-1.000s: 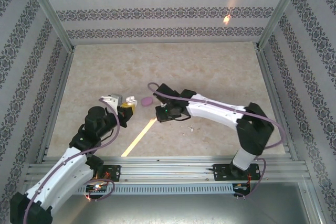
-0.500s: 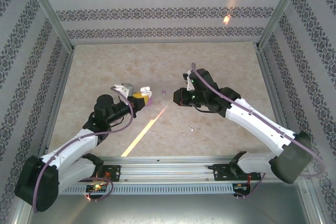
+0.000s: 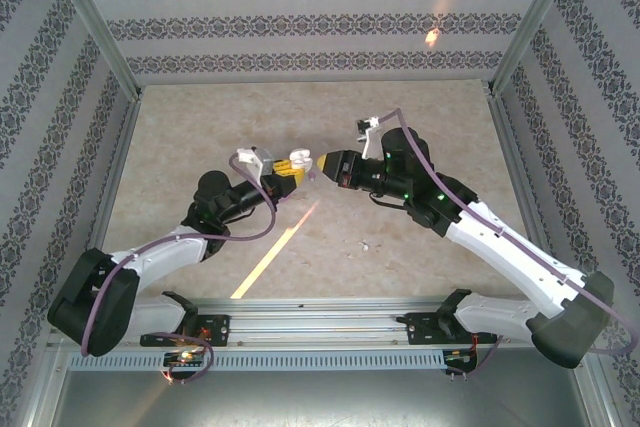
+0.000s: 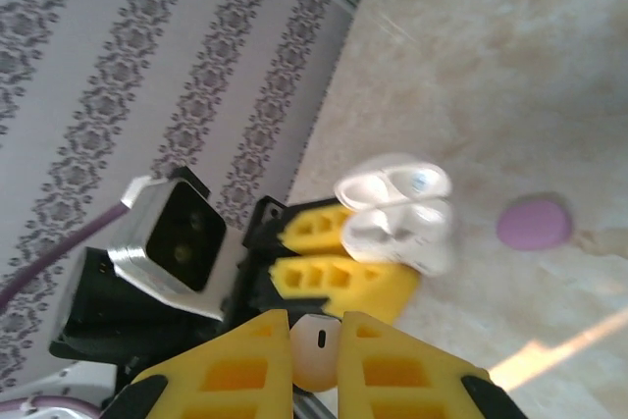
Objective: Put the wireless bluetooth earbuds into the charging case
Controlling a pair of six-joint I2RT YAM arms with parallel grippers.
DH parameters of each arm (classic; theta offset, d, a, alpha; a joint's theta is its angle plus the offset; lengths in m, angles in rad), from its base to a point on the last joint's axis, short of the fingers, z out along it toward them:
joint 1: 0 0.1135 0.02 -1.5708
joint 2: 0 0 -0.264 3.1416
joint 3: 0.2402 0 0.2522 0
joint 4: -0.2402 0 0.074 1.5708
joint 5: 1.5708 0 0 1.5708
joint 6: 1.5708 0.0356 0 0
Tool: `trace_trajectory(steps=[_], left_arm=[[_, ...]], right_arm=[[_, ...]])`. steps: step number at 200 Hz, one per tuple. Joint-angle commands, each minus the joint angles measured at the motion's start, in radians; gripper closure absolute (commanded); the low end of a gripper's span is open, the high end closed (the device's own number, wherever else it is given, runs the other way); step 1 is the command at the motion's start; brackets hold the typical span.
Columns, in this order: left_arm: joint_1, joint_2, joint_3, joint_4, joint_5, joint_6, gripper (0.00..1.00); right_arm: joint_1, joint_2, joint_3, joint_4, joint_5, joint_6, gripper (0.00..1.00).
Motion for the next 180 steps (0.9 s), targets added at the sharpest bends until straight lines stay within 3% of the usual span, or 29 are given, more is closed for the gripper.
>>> trace_trajectory(steps=[1, 75, 180], left_arm=[[-0.038, -0.011, 0.039, 0.069, -0.035, 0.086, 1.0], [-0.14, -0.08, 0.047, 0.007, -0.19, 0.181, 1.0], [-0.178, -0.043, 0.068, 0.047, -0.233, 0.186, 1.0]], right_arm=[[0.019, -0.001, -0.006, 0.116, 0.018, 0.039, 0.87], [0.042, 0.014, -0.032, 0.218, 0.08, 0.082, 0.87], [0.044, -0.038, -0.145, 0.285, 0.139, 0.161, 0.88]])
